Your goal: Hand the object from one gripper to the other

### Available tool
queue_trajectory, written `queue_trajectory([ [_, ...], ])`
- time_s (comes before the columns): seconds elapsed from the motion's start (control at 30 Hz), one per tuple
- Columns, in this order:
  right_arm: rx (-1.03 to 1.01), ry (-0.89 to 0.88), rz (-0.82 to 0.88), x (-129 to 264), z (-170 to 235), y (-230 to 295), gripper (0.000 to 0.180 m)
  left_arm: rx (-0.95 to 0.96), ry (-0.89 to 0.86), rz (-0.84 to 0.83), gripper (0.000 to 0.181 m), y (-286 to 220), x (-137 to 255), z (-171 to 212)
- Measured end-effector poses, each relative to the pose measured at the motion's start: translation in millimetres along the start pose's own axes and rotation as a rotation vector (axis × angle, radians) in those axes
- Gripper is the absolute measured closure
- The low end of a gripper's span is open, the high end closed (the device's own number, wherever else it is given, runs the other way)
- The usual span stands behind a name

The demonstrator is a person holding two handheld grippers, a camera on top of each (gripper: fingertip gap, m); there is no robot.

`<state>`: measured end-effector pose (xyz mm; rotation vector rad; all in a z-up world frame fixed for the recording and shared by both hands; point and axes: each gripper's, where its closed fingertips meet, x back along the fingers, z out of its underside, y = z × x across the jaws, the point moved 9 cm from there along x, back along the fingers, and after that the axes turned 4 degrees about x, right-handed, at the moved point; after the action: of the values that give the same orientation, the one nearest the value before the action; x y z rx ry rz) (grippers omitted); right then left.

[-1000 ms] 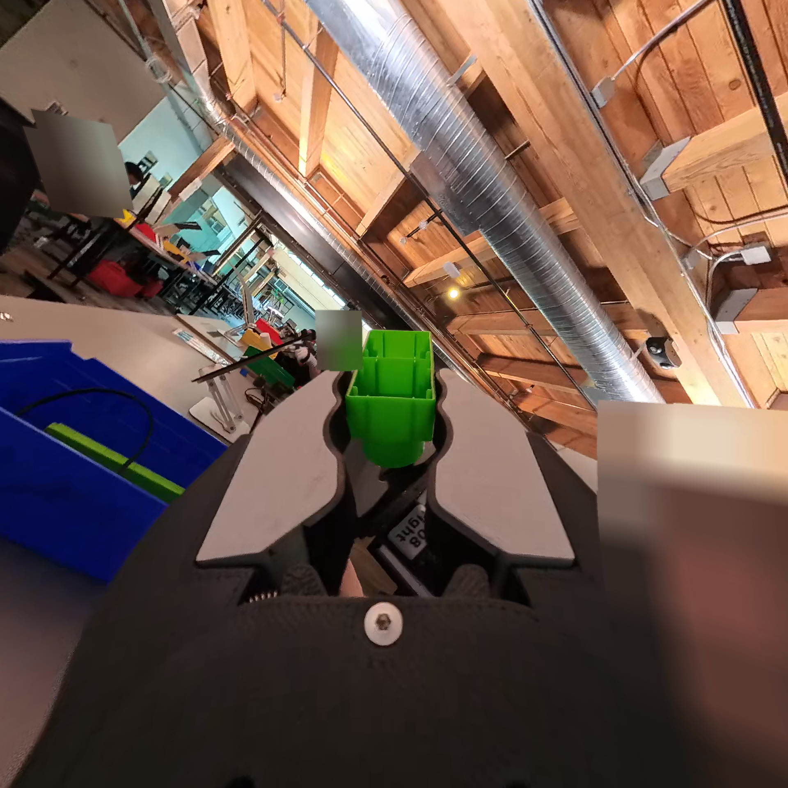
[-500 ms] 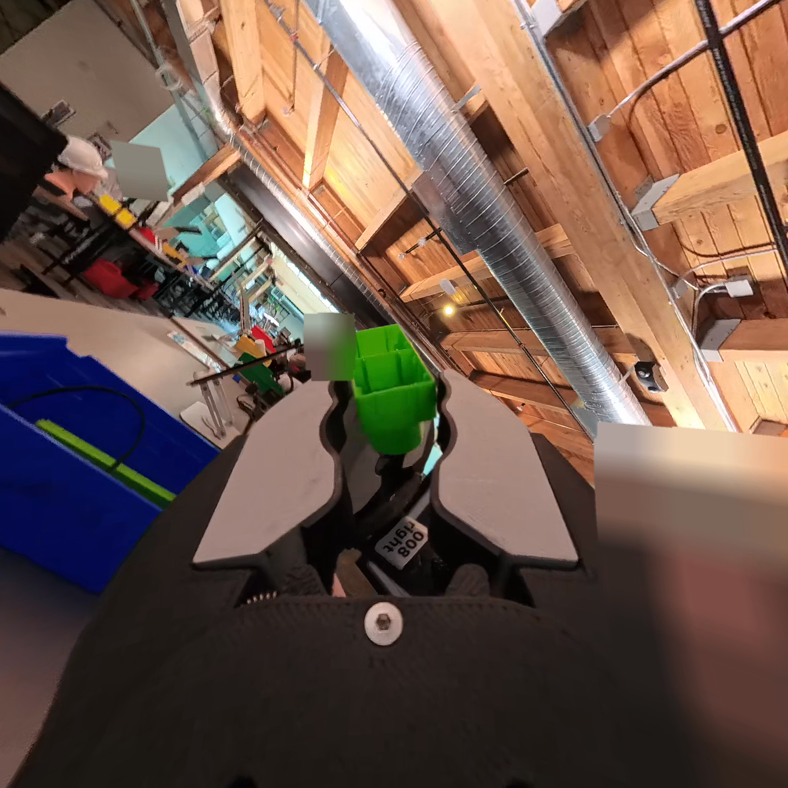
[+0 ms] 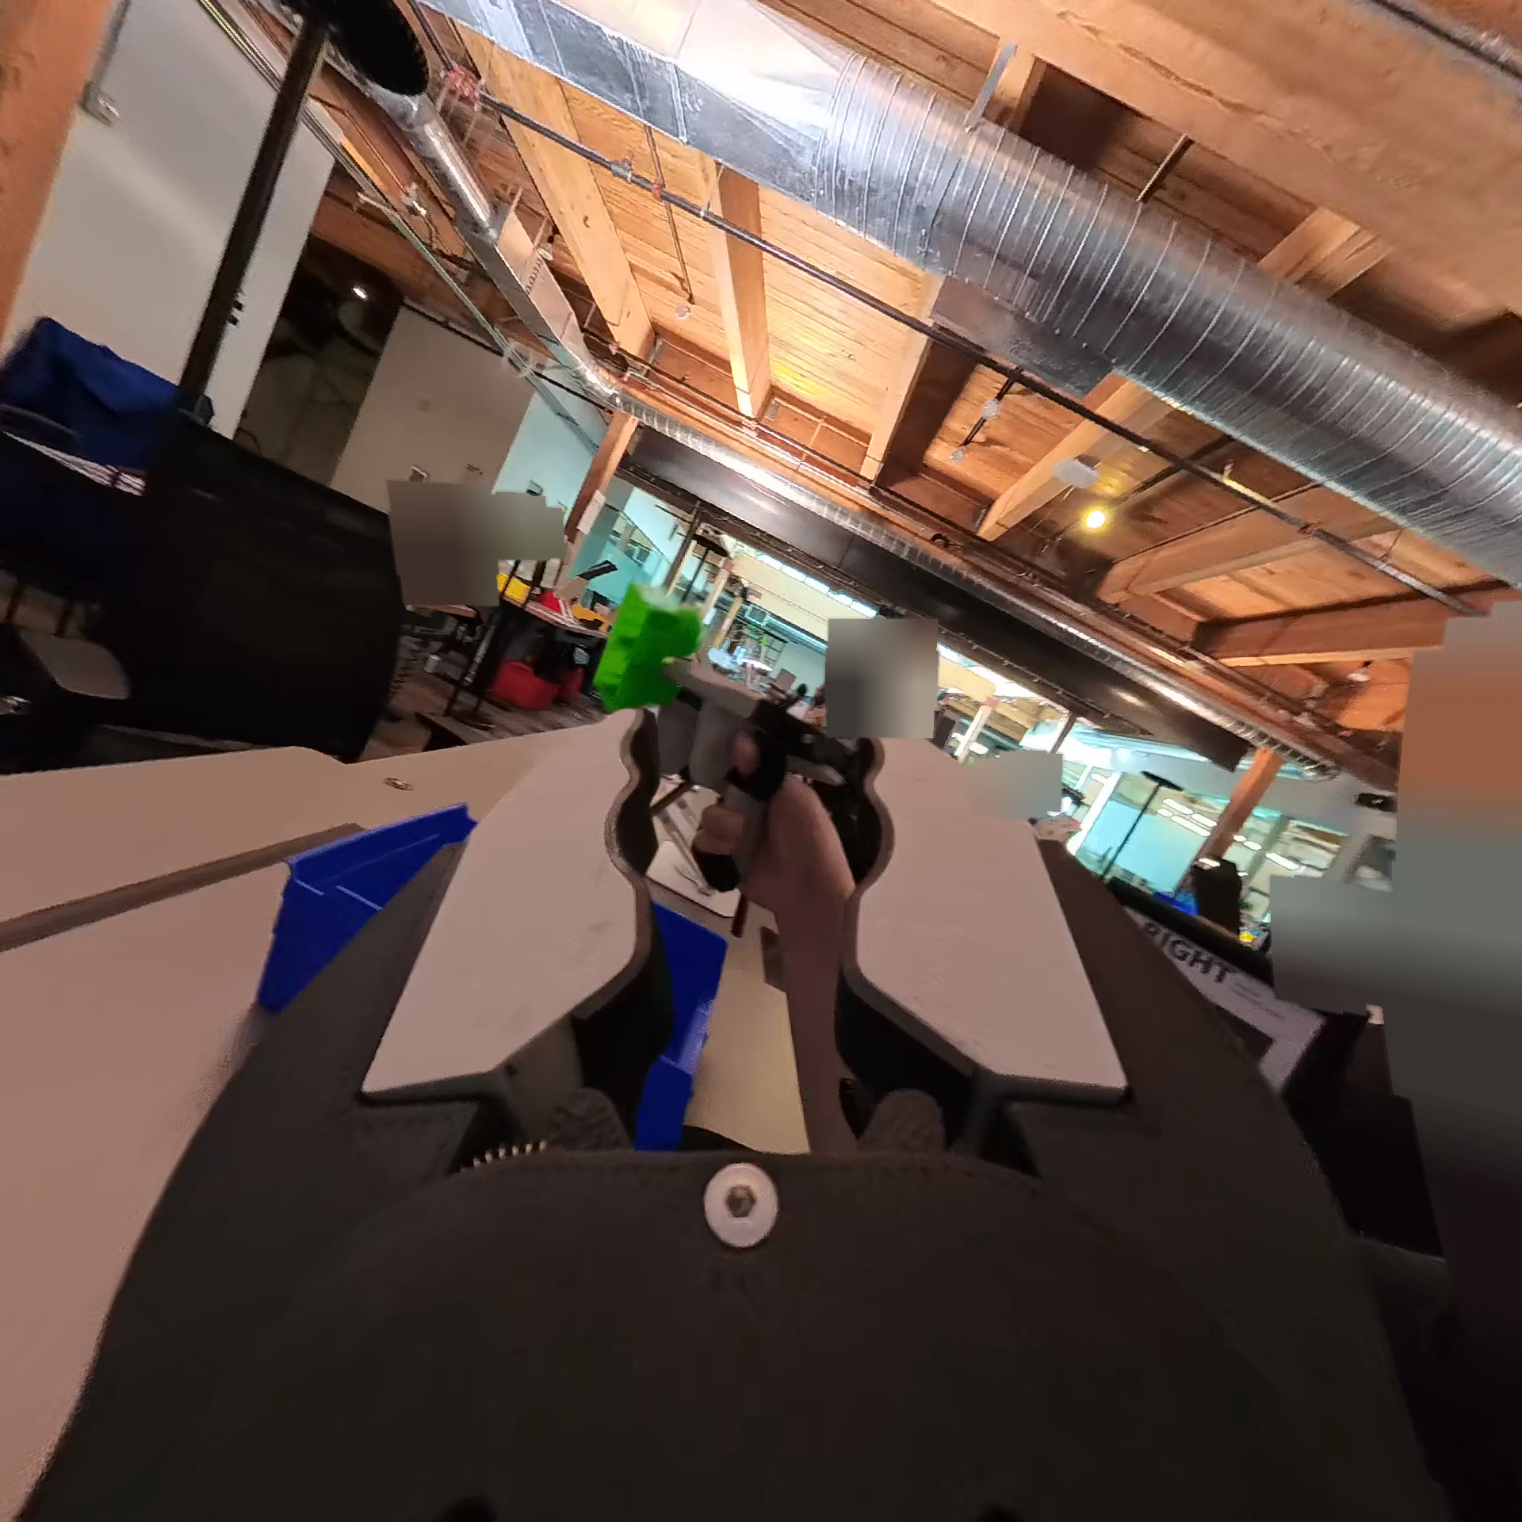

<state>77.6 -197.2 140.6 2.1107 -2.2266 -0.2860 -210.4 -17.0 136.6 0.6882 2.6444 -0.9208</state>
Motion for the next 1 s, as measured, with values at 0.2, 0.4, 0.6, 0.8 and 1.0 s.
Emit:
queue_trajectory([
  [0.2,-0.178,0.193,-0.036,11.9,19.6,-45.9,0.149,0.023,0.000,0.010,0.138,6.6,1.7,-2.5],
  [0.4,-0.412,0.267,-0.513,-8.8,27.5,-10.7,0.150,-0.343,0.056,-0.070,0.131,3.9,-6.9,7.9],
  [0.6,-0.380,0.481,-0.747,-40.0,50.9,37.7,0.149,-1.034,0.183,-0.301,0.129,-5.6,-19.8,41.6],
  [0.8,-0.132,0.575,-0.781,-51.2,62.6,75.6,0.149,-0.681,0.386,-0.260,0.109,10.3,-29.0,51.0],
  [1.0,0.016,0.640,-0.727,-50.7,66.6,89.9,0.149,-0.729,0.599,-0.251,0.124,19.9,-28.4,63.9],
])
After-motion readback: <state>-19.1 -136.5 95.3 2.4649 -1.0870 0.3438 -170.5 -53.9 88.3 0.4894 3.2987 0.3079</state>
